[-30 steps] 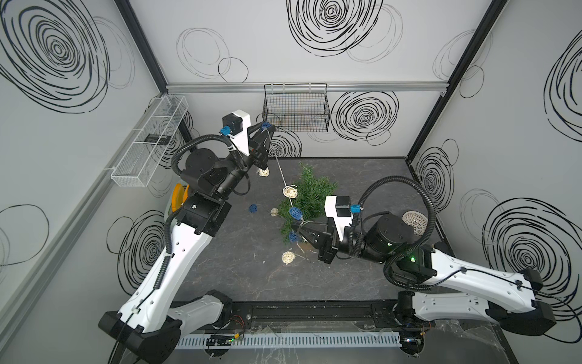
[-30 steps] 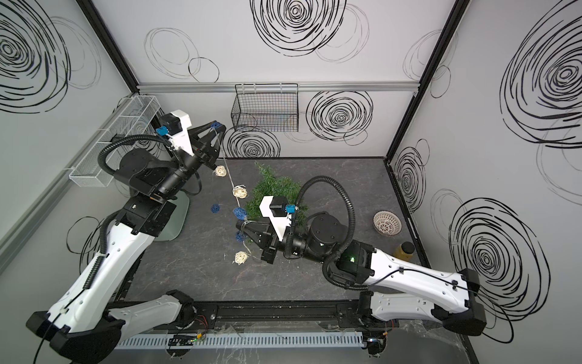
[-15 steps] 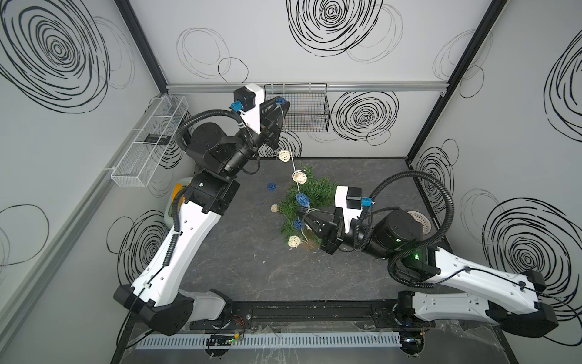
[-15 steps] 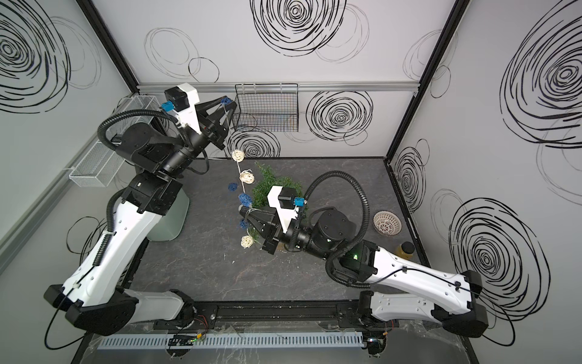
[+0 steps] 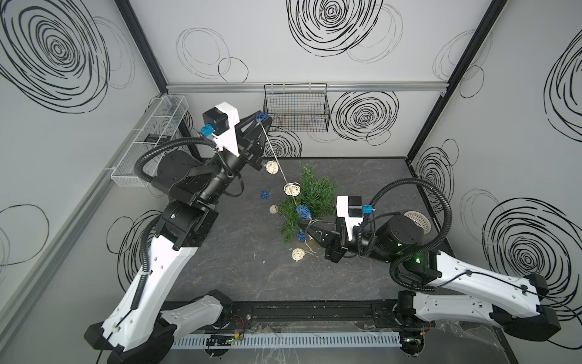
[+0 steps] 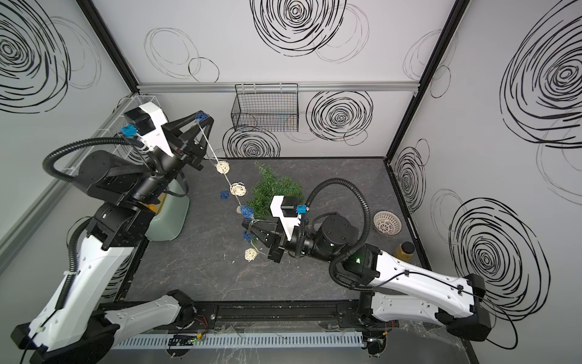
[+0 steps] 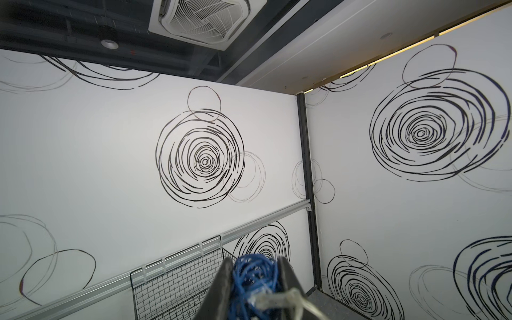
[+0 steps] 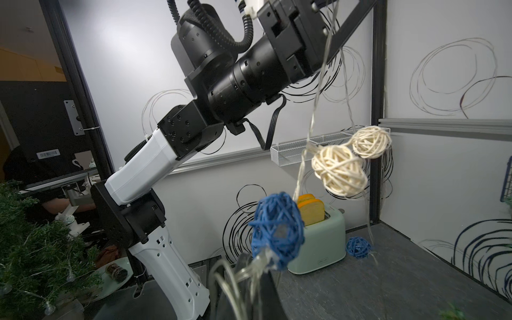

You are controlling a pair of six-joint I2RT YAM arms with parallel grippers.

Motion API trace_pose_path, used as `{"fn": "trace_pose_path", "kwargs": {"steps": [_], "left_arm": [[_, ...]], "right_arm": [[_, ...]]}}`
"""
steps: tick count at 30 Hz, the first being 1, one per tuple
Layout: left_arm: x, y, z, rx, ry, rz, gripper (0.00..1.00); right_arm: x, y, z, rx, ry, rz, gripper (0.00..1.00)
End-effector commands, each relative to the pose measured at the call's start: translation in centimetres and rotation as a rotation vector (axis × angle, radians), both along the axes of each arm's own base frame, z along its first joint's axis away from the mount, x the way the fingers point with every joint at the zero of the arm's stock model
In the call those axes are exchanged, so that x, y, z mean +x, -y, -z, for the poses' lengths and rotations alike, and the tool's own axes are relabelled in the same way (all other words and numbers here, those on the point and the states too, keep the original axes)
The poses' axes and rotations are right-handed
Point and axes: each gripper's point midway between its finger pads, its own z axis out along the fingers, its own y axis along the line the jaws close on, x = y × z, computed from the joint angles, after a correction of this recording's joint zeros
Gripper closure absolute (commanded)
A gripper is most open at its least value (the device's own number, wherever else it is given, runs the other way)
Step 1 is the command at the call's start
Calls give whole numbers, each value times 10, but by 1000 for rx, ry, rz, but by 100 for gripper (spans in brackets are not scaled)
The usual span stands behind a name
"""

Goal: Remove string lights from the small christmas tree
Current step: Remove the light string from the Christmas tree.

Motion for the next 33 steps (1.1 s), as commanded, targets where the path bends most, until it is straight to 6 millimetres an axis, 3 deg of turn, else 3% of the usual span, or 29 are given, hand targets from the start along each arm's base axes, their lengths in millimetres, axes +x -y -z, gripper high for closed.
{"fn": "trace_pose_path", "kwargs": {"steps": [1, 4, 9, 12, 14, 16, 18, 22, 28, 33], "left_arm": [[-37, -49, -56, -246, 153, -82, 77], [-50, -47, -55, -257, 149, -50, 77], [-44, -49, -52, -237, 136, -102, 79], [-71, -51, -81, -285, 220, -34, 78], [-77, -51, -108, -282, 240, -28, 78], [-72, -49, -117, -263, 232, -43, 79], [-64, -47, -107, -243, 208, -60, 79], [-54, -42, -63, -234, 156, -59, 79], [-78, -36, -45, -293, 96, 103, 79], [-95, -23, -23, -337, 8, 268, 81]], "right_arm": [[-27, -11, 80, -246, -113, -146, 100], [-28, -8, 84, -248, -125, -147, 100], [-28, -7, 89, -256, -141, -143, 100], [-27, -6, 90, -253, -149, -135, 100], [-27, -8, 88, -254, -147, -135, 100], [-28, -8, 83, -245, -141, -141, 100], [-28, -7, 83, -239, -136, -137, 100], [-27, -6, 94, -261, -147, -128, 100], [-34, -3, 119, -316, -174, -158, 100], [-32, 12, 153, -361, -219, -125, 100]]}}
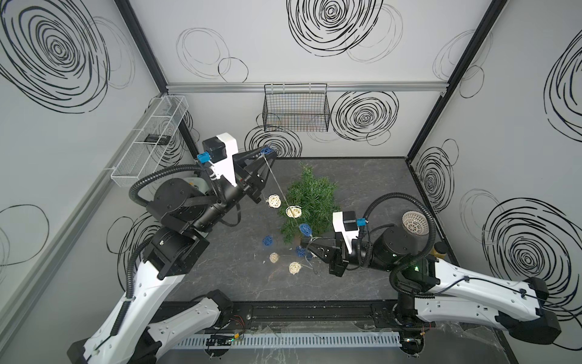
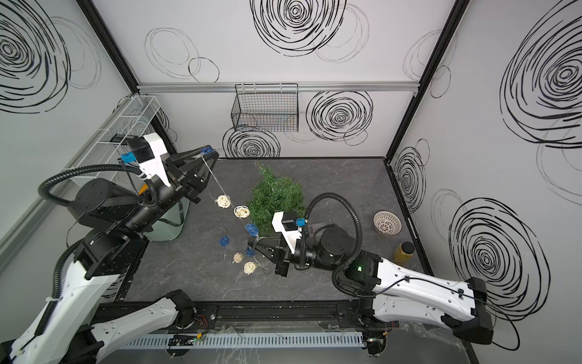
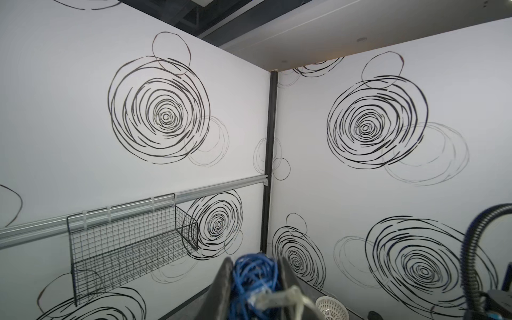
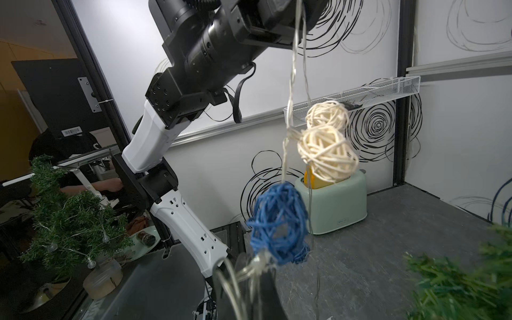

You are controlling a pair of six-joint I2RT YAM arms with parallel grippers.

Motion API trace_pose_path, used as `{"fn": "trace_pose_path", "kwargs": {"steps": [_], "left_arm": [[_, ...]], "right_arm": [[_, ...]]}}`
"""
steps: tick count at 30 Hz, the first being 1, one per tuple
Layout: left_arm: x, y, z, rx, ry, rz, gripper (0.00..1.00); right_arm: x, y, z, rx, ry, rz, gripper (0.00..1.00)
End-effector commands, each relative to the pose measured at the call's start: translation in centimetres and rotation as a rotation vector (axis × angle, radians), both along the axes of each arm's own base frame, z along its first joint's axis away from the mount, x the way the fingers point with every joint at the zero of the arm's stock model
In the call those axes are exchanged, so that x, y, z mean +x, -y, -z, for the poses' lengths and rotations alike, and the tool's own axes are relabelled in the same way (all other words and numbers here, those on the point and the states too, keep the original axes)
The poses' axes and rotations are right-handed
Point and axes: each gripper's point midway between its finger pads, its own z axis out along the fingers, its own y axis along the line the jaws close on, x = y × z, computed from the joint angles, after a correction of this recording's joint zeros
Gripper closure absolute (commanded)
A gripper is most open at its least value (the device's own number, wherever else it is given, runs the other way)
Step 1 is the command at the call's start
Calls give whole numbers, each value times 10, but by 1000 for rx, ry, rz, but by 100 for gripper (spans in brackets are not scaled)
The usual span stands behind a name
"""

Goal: Remove string lights from the small christmas tree
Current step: Remove the light string from the Christmas tree.

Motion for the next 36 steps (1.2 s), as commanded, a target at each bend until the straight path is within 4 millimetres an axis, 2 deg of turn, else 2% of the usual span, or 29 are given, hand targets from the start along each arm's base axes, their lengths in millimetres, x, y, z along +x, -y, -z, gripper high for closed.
{"fn": "trace_pose_path", "kwargs": {"steps": [1, 5, 9, 14, 18, 21, 23, 25, 27, 32, 35, 36], "left_arm": [[-48, -38, -68, -302, 162, 50, 81], [-48, -26, -34, -309, 78, 98, 83], [-52, -16, -7, -308, 18, 128, 83], [-53, 7, 24, -261, -69, 154, 84], [-57, 26, 49, -205, -123, 144, 84], [-61, 39, 62, -161, -147, 128, 83], [-63, 48, 67, -131, -163, 110, 83], [-63, 53, 69, -106, -169, 89, 83], [-63, 55, 70, -97, -174, 73, 83], [-64, 60, 66, -104, -172, 77, 83], [-66, 66, 65, -103, -174, 90, 82], [-66, 68, 63, -104, -172, 94, 82]], "right_arm": [[-15, 5, 98, -288, -128, -53, 100], [-7, 17, 127, -332, -167, 8, 100], [0, 27, 165, -400, -214, 71, 100], [6, 34, 213, -484, -276, 122, 100], [19, 43, 234, -531, -309, 203, 93], [28, 51, 232, -541, -313, 259, 77], [29, 54, 225, -531, -304, 265, 56], [29, 58, 219, -527, -286, 266, 39], [31, 64, 213, -521, -275, 283, 33], [13, 67, 179, -393, -221, 177, 22], [8, 71, 161, -315, -191, 156, 16], [8, 72, 155, -293, -179, 153, 1]]}}
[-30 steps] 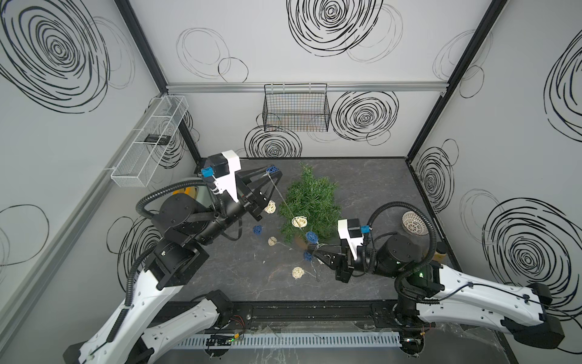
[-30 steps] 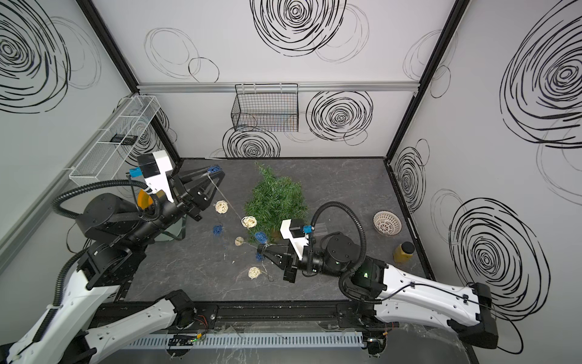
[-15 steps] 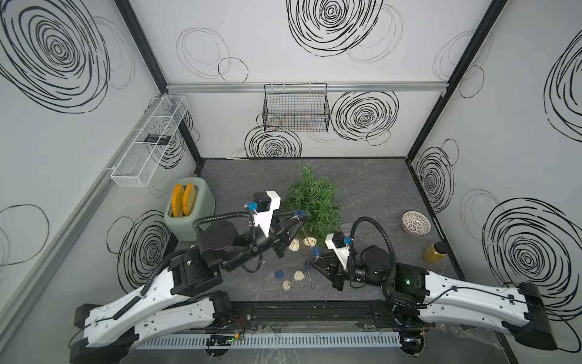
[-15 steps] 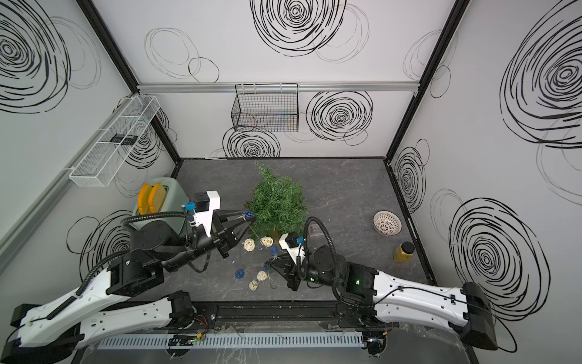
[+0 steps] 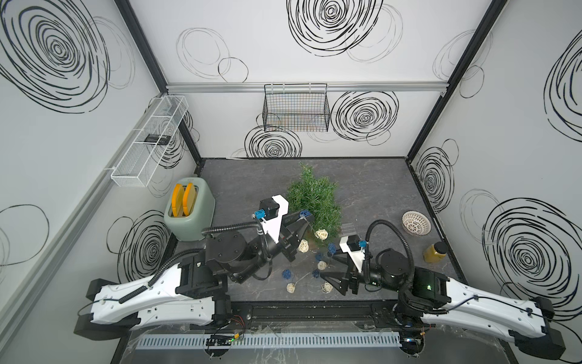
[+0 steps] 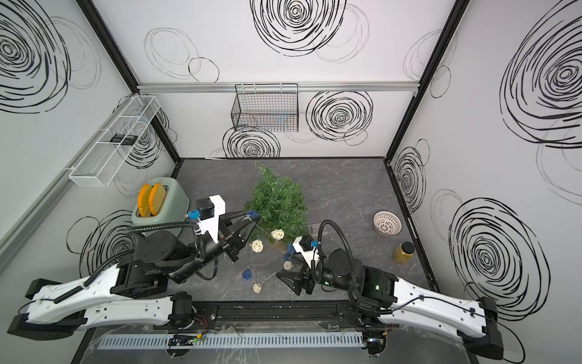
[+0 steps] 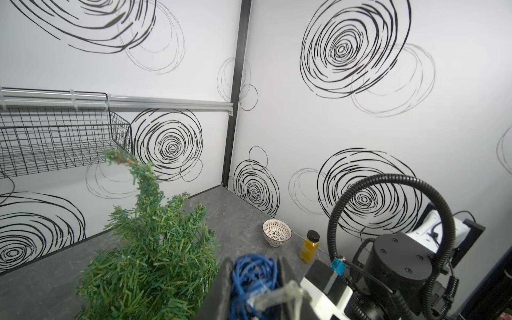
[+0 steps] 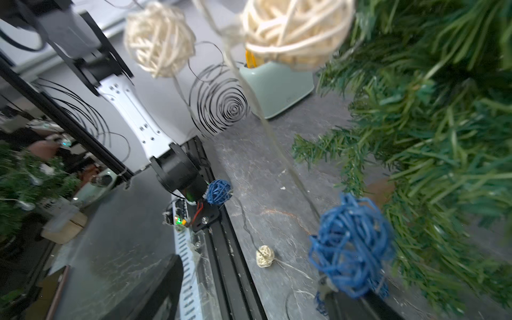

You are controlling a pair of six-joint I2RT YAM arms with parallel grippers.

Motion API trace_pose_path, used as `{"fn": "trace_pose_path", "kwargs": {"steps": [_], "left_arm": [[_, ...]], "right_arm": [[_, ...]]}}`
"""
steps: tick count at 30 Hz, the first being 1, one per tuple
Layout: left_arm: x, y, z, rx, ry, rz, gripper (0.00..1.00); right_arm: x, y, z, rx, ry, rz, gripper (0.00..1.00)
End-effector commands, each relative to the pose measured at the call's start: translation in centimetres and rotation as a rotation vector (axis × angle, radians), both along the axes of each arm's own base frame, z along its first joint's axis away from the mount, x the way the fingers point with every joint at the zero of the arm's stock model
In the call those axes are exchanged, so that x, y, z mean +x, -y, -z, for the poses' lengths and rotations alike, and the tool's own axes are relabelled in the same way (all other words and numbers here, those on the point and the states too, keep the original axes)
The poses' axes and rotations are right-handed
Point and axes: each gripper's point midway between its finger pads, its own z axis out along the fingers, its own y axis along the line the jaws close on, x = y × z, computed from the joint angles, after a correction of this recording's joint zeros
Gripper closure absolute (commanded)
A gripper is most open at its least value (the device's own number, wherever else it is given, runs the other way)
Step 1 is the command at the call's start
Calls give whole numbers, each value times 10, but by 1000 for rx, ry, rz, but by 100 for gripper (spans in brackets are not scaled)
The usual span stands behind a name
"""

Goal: Remove string lights from the small christmas tree
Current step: Remove the light string from the Christmas tree.

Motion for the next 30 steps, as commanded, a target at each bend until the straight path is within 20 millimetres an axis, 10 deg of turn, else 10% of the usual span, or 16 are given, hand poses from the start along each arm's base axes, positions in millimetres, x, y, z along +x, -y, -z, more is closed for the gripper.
{"fn": "trace_pose_path", "kwargs": {"steps": [1, 14, 30], "left_arm": [[-3, -12, -53, -174, 47, -16, 82], [0, -21, -74, -171, 81, -65, 81], [-21, 33, -103, -320, 73, 116, 82]], "right_arm": [[-4, 5, 3, -2, 15, -22, 3], [11, 4, -24, -10, 44, 67, 3], [-13, -50, -94, 239, 247, -105, 1]]}}
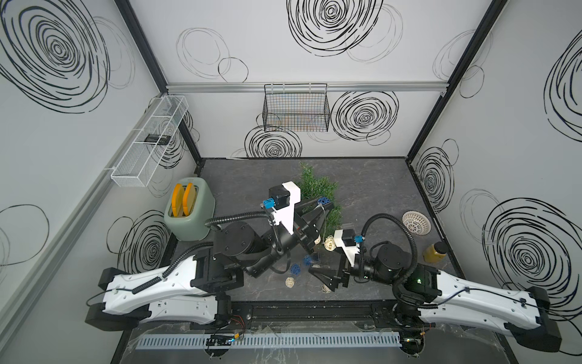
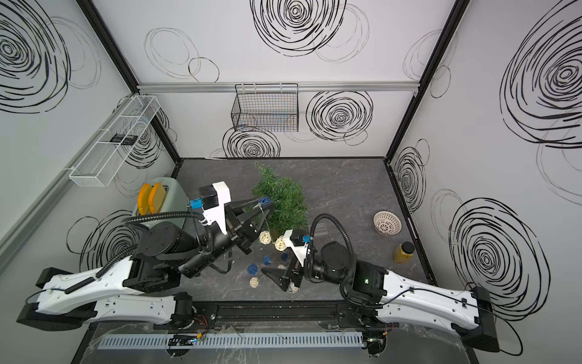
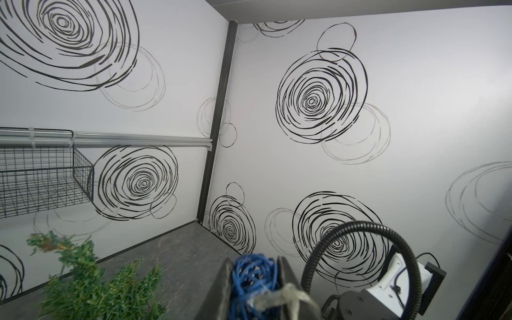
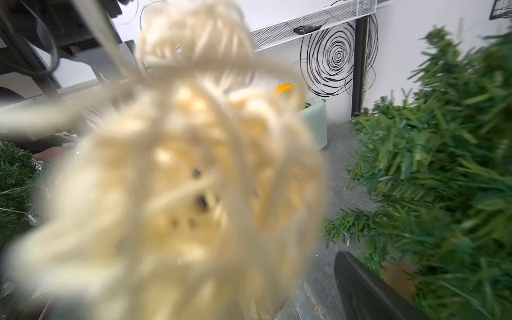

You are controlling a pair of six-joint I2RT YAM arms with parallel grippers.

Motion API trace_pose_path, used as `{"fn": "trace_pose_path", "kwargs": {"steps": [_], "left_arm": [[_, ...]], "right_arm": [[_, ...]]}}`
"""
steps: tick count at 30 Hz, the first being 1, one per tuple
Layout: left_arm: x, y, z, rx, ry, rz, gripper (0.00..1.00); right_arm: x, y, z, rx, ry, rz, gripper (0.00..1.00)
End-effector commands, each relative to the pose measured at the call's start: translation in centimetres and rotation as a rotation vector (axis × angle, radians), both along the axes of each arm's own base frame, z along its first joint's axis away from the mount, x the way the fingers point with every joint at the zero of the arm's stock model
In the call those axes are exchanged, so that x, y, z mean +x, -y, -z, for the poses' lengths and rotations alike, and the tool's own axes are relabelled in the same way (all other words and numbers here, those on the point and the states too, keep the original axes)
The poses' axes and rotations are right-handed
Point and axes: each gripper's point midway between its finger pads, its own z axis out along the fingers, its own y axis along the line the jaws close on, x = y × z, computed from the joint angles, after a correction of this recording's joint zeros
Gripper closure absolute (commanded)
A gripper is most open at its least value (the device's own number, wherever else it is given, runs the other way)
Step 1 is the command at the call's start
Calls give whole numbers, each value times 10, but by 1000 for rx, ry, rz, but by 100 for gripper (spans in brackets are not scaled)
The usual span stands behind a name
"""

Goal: Remove string lights from the small christmas tree
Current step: Remove the light string from the Christmas tree.

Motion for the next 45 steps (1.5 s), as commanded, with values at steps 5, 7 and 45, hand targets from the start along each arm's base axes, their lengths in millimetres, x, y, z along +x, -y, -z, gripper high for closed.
{"fn": "trace_pose_path", "kwargs": {"steps": [5, 7, 45], "left_arm": [[-17, -11, -57, -280, 25, 55, 82], [-19, -15, -59, -339, 19, 69, 83], [-26, -1, -34, -416, -90, 178, 75]], "right_arm": [[-13, -10, -55, 196, 114, -17, 6], [-12, -9, -57, 228, 118, -6, 9], [3, -35, -53, 246, 39, 42, 100]]}}
